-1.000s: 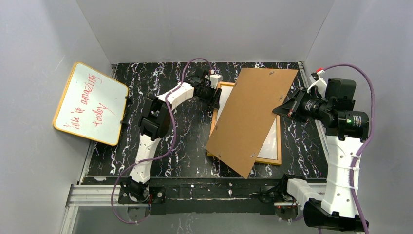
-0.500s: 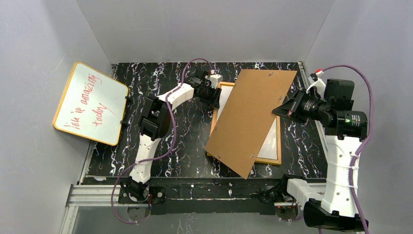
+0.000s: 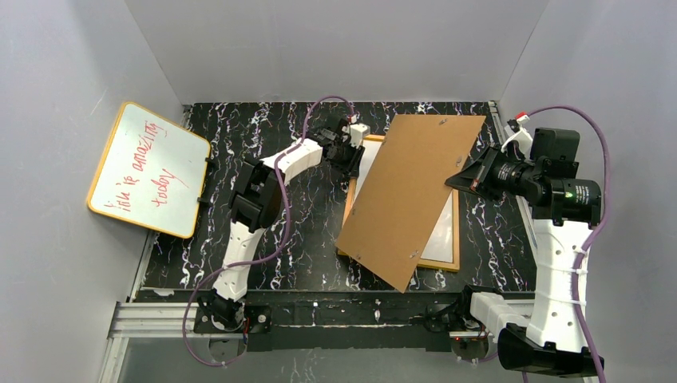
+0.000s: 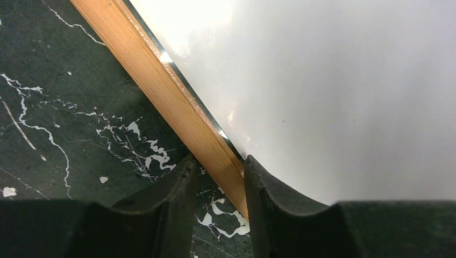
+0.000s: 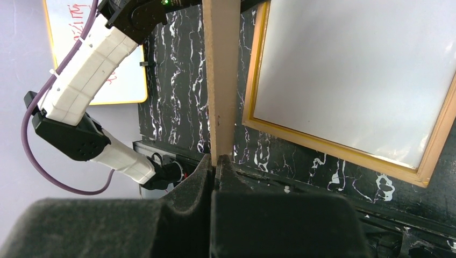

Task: Put the photo into the frame
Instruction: Move the photo frame to the center of the board.

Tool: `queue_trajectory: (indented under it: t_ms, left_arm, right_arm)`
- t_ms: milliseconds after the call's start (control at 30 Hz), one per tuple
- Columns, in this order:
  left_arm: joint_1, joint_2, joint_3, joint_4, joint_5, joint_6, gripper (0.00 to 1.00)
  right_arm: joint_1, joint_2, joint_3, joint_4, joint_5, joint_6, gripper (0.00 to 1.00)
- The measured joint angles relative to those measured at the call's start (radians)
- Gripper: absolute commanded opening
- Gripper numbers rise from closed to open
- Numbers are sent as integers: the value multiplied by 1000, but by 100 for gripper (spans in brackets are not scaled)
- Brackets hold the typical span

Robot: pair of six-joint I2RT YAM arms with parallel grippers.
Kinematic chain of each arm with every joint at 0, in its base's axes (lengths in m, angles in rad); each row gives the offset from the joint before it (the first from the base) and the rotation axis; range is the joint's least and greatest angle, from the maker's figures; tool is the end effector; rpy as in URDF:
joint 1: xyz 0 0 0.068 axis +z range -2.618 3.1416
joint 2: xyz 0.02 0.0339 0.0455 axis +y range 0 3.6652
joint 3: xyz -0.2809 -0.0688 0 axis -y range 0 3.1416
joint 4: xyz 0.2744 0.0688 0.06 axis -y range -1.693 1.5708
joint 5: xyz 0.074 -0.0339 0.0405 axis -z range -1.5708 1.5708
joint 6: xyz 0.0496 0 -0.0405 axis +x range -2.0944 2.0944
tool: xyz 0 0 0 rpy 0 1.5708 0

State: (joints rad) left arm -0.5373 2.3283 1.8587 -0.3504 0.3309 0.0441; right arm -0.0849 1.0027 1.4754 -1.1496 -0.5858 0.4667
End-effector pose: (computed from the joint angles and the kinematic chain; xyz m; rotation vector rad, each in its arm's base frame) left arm 0.4792 -0.3042 0.1585 0.8462 2.2727 -0.6246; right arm 0.1775 0.0124 0.4564 0.2970 2.2325 0.8627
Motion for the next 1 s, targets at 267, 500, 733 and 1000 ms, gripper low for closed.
queue_trajectory:
  t_ms: [267, 500, 733, 1000]
  left_arm:
    - [27, -49, -67, 10, -40, 63, 25]
    - [149, -131, -178, -2, -66, 106, 24]
    - [290, -200, -265, -28, -78, 124, 23]
    - [398, -257, -306, -84, -67, 148, 66]
  right_arm:
    - [0, -11, -87, 72, -45, 16, 1]
    - [0, 15, -177, 176, -128, 57, 1]
    - [1, 58, -300, 380, -240, 142, 1]
    - [81, 206, -325, 601, -262, 209, 1]
